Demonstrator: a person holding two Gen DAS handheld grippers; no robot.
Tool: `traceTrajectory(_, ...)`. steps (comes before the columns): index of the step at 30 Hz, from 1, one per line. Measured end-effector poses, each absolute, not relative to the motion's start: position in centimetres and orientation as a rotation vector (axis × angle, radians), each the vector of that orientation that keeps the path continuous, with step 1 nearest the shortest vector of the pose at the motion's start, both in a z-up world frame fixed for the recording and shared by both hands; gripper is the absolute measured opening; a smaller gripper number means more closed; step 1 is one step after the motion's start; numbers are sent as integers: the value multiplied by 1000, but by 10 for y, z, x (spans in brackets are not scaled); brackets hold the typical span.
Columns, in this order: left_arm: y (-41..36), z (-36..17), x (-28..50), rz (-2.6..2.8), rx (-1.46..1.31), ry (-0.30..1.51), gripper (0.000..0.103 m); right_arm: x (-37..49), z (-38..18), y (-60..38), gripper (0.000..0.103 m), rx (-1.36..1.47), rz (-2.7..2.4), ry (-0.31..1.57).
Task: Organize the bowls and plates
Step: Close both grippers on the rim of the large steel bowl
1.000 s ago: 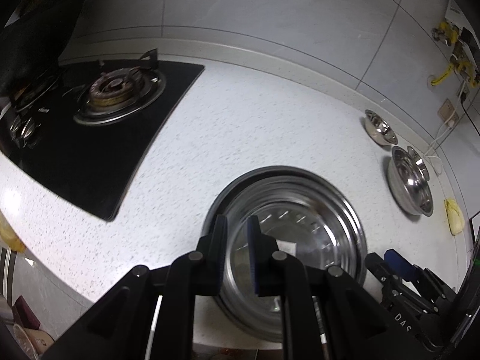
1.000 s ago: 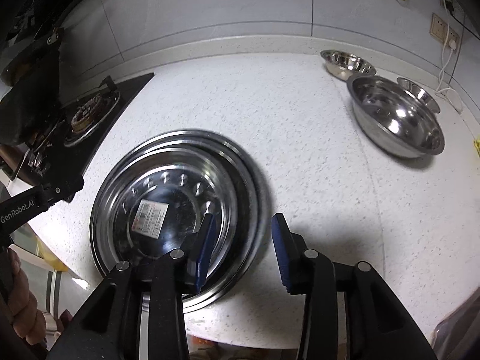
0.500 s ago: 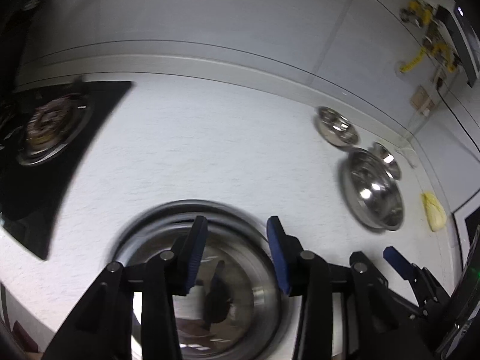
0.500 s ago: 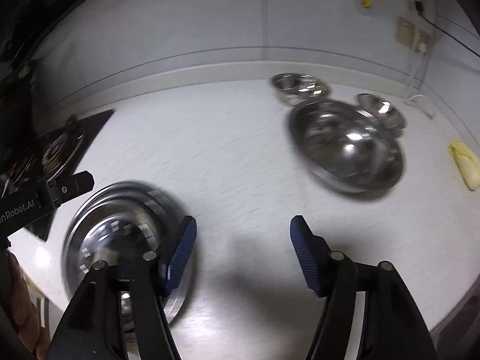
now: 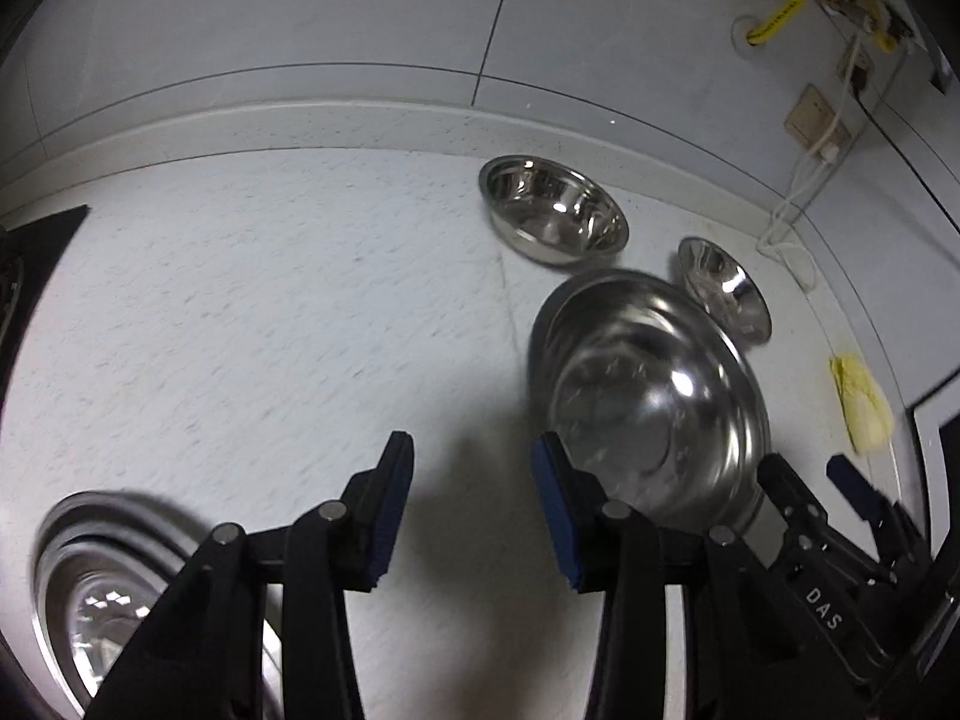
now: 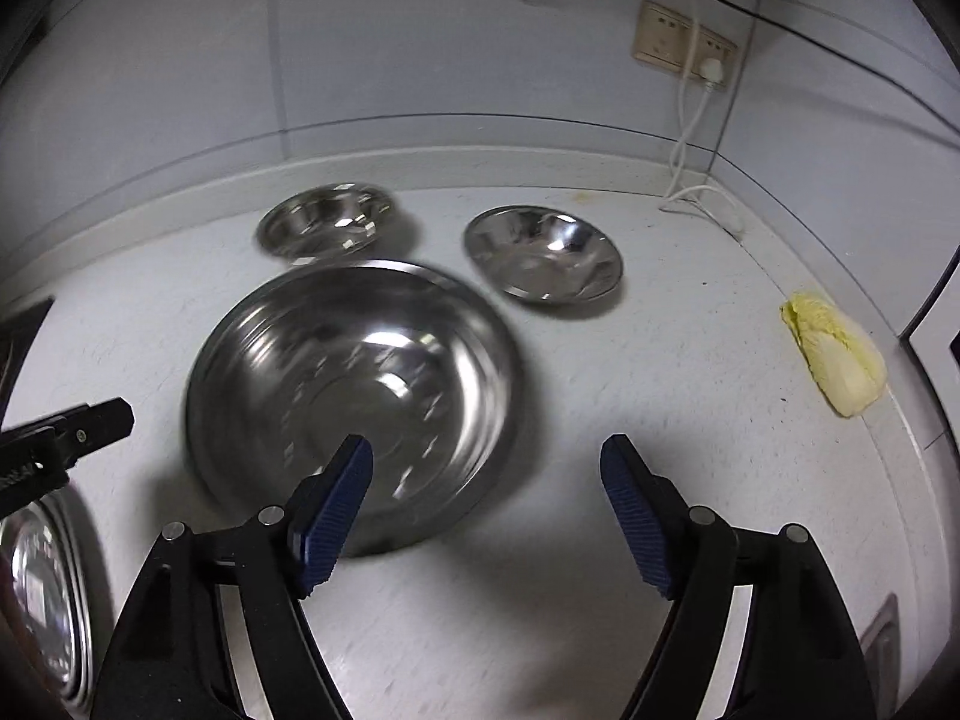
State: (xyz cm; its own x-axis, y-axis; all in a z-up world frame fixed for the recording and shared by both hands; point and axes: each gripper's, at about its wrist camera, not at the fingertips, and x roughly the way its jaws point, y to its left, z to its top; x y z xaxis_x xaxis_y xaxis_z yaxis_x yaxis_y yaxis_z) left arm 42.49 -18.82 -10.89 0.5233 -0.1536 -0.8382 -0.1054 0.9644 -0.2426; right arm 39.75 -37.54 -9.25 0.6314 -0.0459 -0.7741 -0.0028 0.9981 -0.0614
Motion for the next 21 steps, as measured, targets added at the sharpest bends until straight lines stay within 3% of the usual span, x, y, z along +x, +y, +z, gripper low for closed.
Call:
traceTrajectory(10,-204,-144,472,-34,-274,1094,40,440,-122,-389,72,44,60,941)
traceTrajectory(12,-205,-150,478,-53,-295,1109,40,445,-129,-388,62,43,67,966)
traceTrajectory(16,-209,-159,490,-110,-332,1143,39,454,-141,-391,56,50,73,1014)
traceTrajectory(18,-212,-161,492,-123,-344,1150,32,458,-145,-393,45,46,71,1029)
traceTrajectory(20,-215,-164,495,-146,-361,1161,13,459,-148,-394,33,45,74,1041)
traceTrajectory(21,-216,-166,495,-145,-358,1168,12,459,-149,-394,25,45,75,1046)
